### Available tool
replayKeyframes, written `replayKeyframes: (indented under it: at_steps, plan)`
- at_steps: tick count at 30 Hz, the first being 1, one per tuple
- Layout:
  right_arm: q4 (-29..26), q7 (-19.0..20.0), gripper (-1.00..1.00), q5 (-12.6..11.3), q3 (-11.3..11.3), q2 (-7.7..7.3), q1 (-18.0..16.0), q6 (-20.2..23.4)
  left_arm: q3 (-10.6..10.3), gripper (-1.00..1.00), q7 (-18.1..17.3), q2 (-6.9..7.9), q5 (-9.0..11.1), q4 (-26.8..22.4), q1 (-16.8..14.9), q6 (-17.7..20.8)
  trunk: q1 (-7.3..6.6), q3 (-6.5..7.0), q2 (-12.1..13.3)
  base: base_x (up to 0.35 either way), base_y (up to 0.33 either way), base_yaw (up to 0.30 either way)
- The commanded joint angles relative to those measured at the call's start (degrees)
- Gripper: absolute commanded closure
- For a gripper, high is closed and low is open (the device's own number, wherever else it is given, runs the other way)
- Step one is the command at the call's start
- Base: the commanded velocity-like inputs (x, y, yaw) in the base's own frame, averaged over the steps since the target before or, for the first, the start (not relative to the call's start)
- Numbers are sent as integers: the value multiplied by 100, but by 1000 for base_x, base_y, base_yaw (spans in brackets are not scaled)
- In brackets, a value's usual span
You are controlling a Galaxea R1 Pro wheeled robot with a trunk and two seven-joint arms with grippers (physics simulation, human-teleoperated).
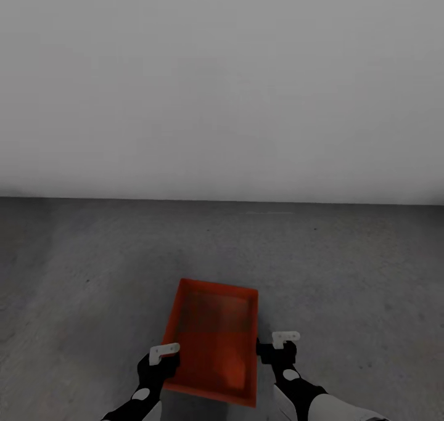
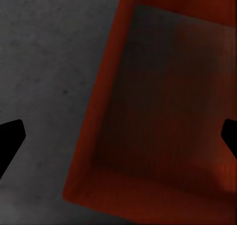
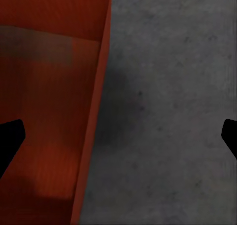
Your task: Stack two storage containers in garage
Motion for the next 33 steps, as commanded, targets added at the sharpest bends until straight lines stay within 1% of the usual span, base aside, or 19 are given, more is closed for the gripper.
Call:
replayKeyframes:
  at_steps: [1,33]
  plan:
    - [6,-17,-100,-59,50,1,-4,-21,-50,-100,32,1,38,3,-3,-17,-23,15,40,0,0,0]
    - [6,-40,-100,-59,50,1,-1,-22,-50,-100,28,1,32,2,-3,-14,-726,590,1323,0,0,0]
